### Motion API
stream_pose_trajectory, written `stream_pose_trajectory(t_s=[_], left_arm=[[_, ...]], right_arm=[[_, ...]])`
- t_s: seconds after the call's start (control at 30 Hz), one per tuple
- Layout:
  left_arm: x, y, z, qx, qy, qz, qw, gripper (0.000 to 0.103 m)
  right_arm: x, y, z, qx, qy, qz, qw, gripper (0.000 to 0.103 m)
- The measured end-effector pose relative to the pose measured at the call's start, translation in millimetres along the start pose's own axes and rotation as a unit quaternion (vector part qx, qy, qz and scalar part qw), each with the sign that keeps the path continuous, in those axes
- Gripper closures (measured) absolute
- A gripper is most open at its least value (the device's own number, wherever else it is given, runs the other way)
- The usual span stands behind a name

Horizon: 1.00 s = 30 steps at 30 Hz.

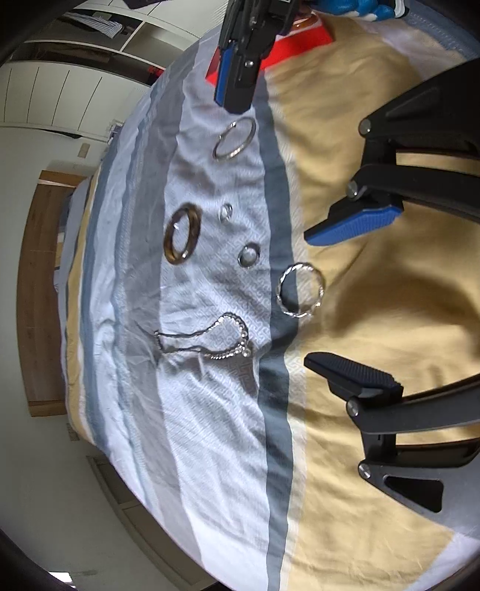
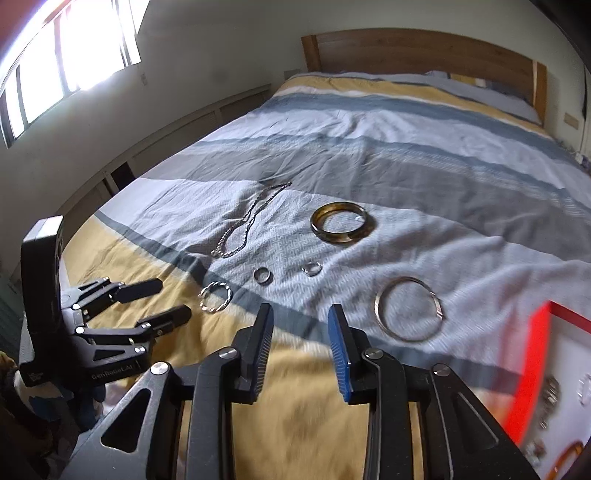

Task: Organize jewelry
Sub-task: 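Grasp the twisted silver bangle with the left tool while the right tool grasps a silver ring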

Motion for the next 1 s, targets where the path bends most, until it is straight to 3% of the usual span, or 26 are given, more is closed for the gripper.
stream_pose_trajectory(t_s=[0.33,0.7,0.83,1.0], left_arm=[[1.5,-42.4,-3.4,-0.010,-0.003,0.004,0.9999,0.045],[-0.7,-55.5,-0.1,-0.001,-0.001,0.008,1.0000,0.047],[-1.1,-54.4,1.1,0.005,-0.001,0.009,0.9999,0.057],[-2.1,-52.3,1.6,0.008,0.000,0.010,0.9999,0.067]], right_arm=[[5.5,-62.4,-23.4,-0.014,0.000,-0.018,1.000,0.069],[18.5,-115.1,-34.8,-0.034,-0.014,-0.004,0.999,0.069],[18.2,-120.3,-33.5,-0.037,-0.009,-0.004,0.999,0.069],[14.9,-122.4,-33.2,-0.038,-0.003,0.003,0.999,0.082]])
Point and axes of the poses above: each gripper's, at about its wrist camera, not at the fingertips, and y roughly against the way its jaws point, x to its right, z to its underside, the point moved 2 cm from there along -y, roughly the way its jaws point, and after that the axes turned 6 degrees about -x, right-handed, at the moved point
